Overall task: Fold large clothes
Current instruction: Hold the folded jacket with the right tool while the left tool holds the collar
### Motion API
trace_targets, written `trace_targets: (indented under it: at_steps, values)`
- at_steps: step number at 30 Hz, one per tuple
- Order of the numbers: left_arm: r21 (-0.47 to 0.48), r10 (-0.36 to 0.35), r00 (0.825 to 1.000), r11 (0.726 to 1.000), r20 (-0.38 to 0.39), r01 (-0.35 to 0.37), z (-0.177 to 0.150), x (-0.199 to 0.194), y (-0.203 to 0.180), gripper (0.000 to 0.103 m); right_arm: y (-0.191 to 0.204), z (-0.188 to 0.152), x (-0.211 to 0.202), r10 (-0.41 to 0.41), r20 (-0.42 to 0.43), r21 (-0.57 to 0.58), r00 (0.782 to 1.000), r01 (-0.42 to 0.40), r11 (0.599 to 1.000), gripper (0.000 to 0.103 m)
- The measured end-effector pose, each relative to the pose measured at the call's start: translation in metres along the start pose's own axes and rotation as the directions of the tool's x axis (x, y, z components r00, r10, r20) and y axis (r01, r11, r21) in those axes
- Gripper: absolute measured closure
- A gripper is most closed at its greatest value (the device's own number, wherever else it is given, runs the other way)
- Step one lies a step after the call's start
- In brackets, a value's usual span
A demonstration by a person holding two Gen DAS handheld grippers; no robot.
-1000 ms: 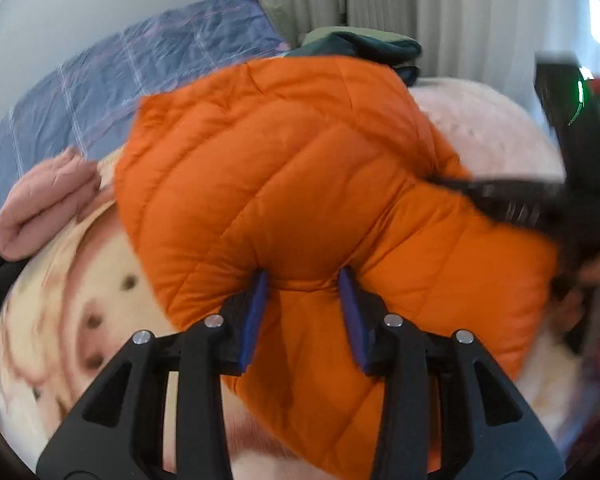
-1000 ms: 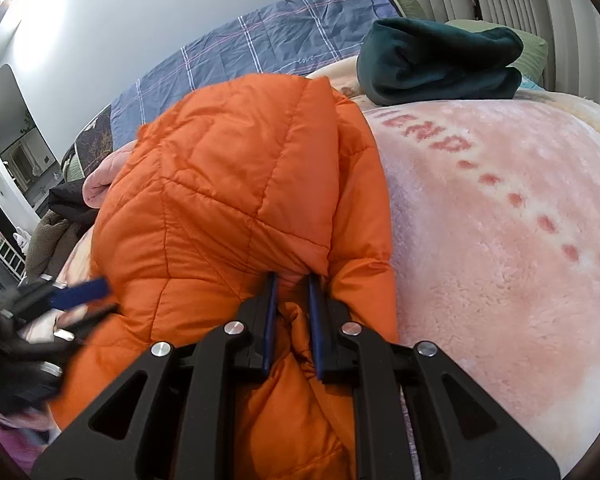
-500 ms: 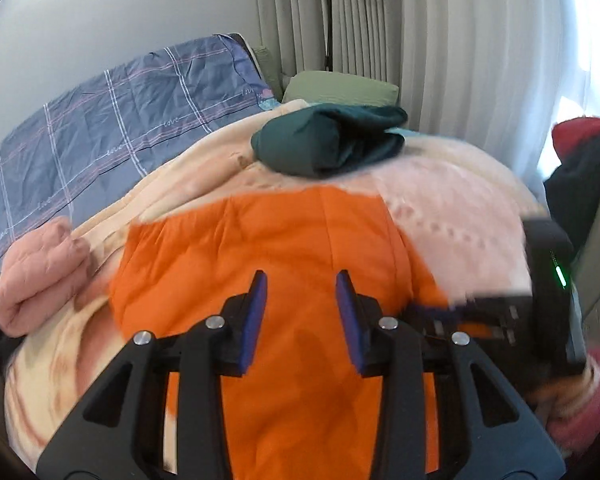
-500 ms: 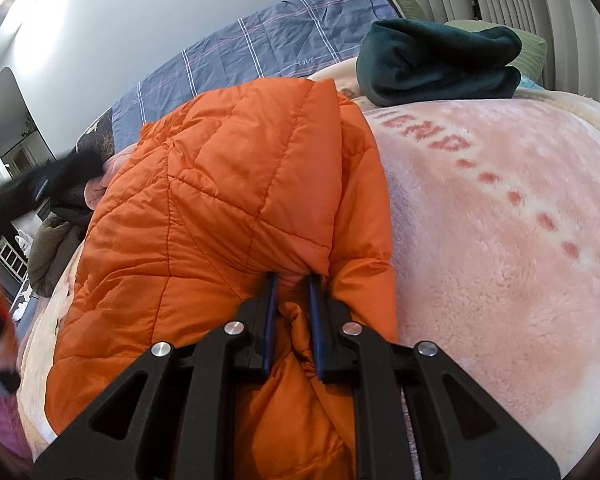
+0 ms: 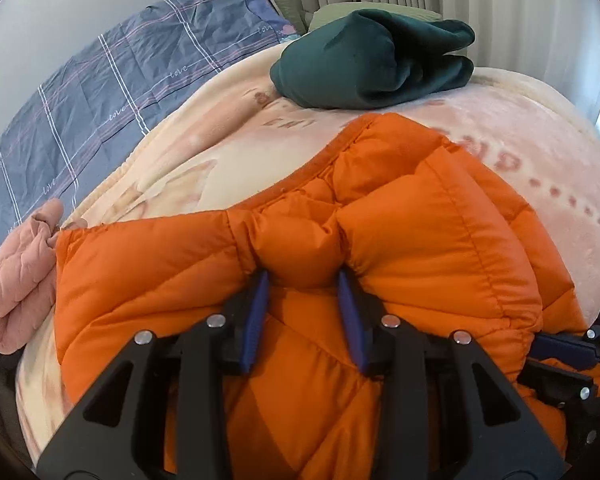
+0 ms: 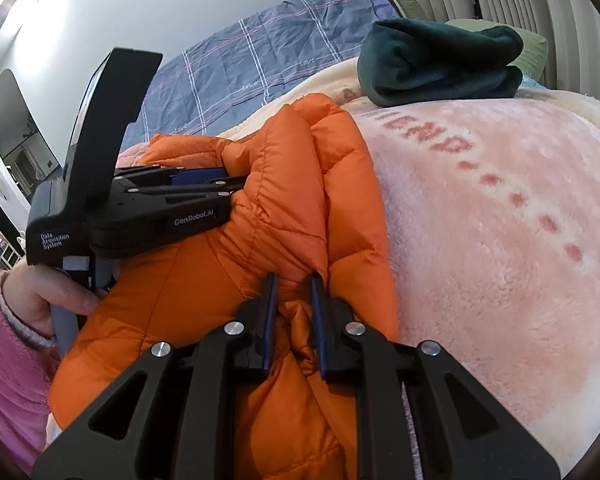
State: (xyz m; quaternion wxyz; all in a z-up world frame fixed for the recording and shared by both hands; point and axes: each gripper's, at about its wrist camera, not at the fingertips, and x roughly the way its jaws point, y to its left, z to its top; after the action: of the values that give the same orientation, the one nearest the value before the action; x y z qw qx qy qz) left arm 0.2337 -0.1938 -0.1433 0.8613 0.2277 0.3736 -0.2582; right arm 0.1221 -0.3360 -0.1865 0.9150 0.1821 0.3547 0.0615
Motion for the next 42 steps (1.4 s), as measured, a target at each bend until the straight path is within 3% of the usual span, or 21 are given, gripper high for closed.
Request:
trace_targets:
  at_steps: [3, 6, 8, 11, 14, 24, 31, 34, 37, 39, 40, 42]
  values:
    - [-0.001, 0.002, 1.000, 1.000, -0.001, -0.002, 0.000, 0.001, 0.001, 0.066, -0.004, 0.001, -0.002, 0.015, 0.004, 0.013, 1.000, -0.015, 1.000, 0.087]
    - [0.010, 0.017, 1.000, 1.000, -0.002, -0.017, -0.001, -0.002, -0.002, 0.066, -0.015, 0.002, -0.017, 0.082, 0.007, 0.083, 0.997, -0.082, 0.993, 0.082]
    - [0.017, 0.032, 0.999, 0.999, 0.000, -0.032, -0.004, -0.003, -0.005, 0.066, -0.025, 0.003, -0.032, 0.117, 0.008, 0.143, 0.993, -0.117, 0.983, 0.066]
    - [0.019, 0.046, 0.999, 0.999, 0.007, -0.046, -0.006, -0.004, -0.004, 0.066, -0.043, 0.000, -0.060, 0.156, 0.030, 0.212, 0.987, -0.159, 0.964, 0.062]
    - [0.020, 0.046, 0.999, 0.999, 0.009, -0.047, -0.007, -0.005, -0.004, 0.067, -0.054, -0.007, -0.071, 0.152, 0.008, 0.267, 0.988, -0.149, 0.952, 0.046]
    - [0.010, 0.035, 0.999, 0.999, 0.010, -0.035, -0.008, -0.006, -0.003, 0.067, -0.050, -0.025, -0.048, 0.350, -0.074, 0.400, 0.934, -0.294, 0.868, 0.038]
    - [0.001, 0.024, 1.000, 1.000, 0.013, -0.024, -0.008, -0.007, -0.001, 0.067, -0.052, -0.016, -0.057, 0.388, -0.073, 0.452, 0.919, -0.316, 0.834, 0.033]
    - [0.000, 0.023, 1.000, 1.000, 0.013, -0.023, -0.008, -0.007, -0.002, 0.067, -0.048, -0.007, -0.067, 0.420, -0.041, 0.443, 0.906, -0.361, 0.821, 0.021]
    - [-0.001, 0.023, 1.000, 1.000, 0.014, -0.023, -0.008, -0.008, -0.001, 0.067, -0.029, 0.000, -0.065, 0.367, -0.079, 0.353, 0.927, -0.319, 0.880, 0.013]
    - [-0.001, 0.023, 1.000, 1.000, 0.014, -0.023, -0.008, -0.008, -0.002, 0.067, -0.022, -0.003, -0.050, 0.253, -0.154, 0.319, 0.955, -0.195, 0.928, 0.013]
    - [-0.001, 0.023, 1.000, 1.000, 0.014, -0.023, -0.008, -0.008, -0.001, 0.067, -0.025, -0.007, -0.042, 0.226, -0.187, 0.340, 0.956, -0.153, 0.928, 0.013]
    - [-0.001, 0.023, 1.000, 1.000, 0.015, -0.023, -0.008, -0.008, -0.001, 0.067, -0.033, -0.015, -0.036, 0.265, -0.177, 0.412, 0.948, -0.173, 0.894, 0.012]
